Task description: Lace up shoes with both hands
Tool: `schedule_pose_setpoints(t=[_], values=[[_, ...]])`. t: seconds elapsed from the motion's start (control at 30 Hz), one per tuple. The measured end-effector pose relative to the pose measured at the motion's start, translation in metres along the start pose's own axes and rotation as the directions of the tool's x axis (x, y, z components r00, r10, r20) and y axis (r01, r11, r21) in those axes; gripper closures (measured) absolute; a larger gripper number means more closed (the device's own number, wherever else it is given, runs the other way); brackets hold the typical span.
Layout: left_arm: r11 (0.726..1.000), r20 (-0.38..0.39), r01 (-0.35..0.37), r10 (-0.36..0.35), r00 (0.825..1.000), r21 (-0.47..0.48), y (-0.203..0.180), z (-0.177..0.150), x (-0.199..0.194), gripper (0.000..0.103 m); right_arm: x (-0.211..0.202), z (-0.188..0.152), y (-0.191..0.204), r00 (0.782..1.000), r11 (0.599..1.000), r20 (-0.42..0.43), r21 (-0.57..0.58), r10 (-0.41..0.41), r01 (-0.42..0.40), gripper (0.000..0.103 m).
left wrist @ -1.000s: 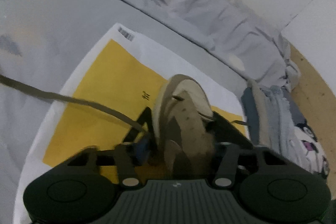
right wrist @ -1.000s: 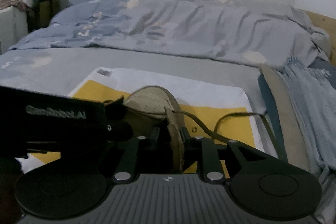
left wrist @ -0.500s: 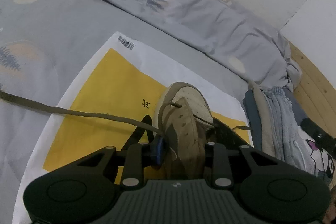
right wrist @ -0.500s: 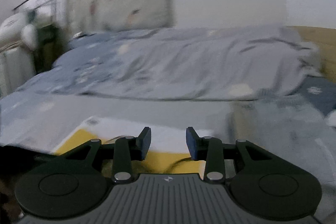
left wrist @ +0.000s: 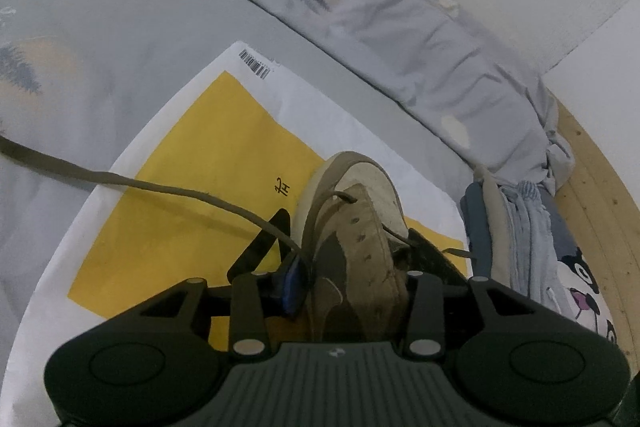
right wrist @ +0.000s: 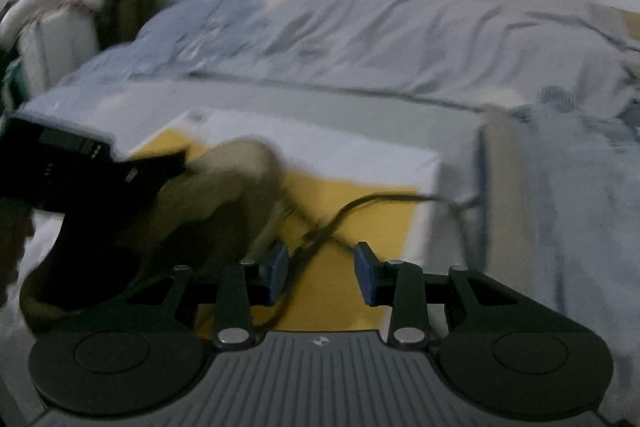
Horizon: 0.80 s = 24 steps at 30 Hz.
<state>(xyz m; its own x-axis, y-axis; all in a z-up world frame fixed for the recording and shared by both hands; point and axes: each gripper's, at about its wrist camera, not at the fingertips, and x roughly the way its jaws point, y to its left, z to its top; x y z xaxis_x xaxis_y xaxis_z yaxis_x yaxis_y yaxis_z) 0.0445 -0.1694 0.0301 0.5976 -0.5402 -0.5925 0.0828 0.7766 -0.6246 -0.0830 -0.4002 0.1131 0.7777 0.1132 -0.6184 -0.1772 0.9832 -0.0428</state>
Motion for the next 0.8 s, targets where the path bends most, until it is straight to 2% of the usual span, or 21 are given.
schedule_pose_setpoints(t=[0.1,0.17,0.3,0.37,0.5,0.63,0.8], values=[[1.0,-0.001,0.001,-0.001,1.0,-0.005,0.001,0.0,0.0,0.066,0.011,-0.008,0.012,0.998,0.998,-0.056,-0.056,-0.002,-0.001,0.069],[1.0,-0.003,0.001,-0.001,1.0,-0.003,0.001,0.0,0.0,0.066,0.017,-0.012,0.014,0.997,0.997,-0.081,-0.073,-0.009,0.003,0.084],[1.0,-0.007,0.002,-0.002,1.0,-0.008,0.002,0.001,0.001,0.065,0.021,-0.018,0.011,0.992,0.995,-0.125,-0.099,-0.028,0.016,0.096],[1.0,-0.009,0.003,-0.003,1.0,-0.011,0.002,0.002,0.001,0.065,0.019,-0.019,0.007,0.988,0.991,-0.139,-0.122,-0.069,0.052,0.096],[1.0,-0.01,0.001,-0.002,1.0,-0.015,0.001,0.002,0.001,0.065,0.004,-0.015,-0.004,0.992,0.993,-0.116,-0.11,-0.049,0.036,0.096],[1.0,-0.008,-0.001,0.001,1.0,-0.013,0.0,0.002,0.001,0.065,-0.017,-0.003,-0.007,0.999,0.987,-0.042,-0.158,-0.006,-0.001,0.075],[1.0,-0.007,-0.003,0.003,1.0,-0.015,0.0,0.002,0.002,0.065,-0.017,-0.002,-0.017,0.998,0.991,-0.053,-0.131,-0.02,0.013,0.075]])
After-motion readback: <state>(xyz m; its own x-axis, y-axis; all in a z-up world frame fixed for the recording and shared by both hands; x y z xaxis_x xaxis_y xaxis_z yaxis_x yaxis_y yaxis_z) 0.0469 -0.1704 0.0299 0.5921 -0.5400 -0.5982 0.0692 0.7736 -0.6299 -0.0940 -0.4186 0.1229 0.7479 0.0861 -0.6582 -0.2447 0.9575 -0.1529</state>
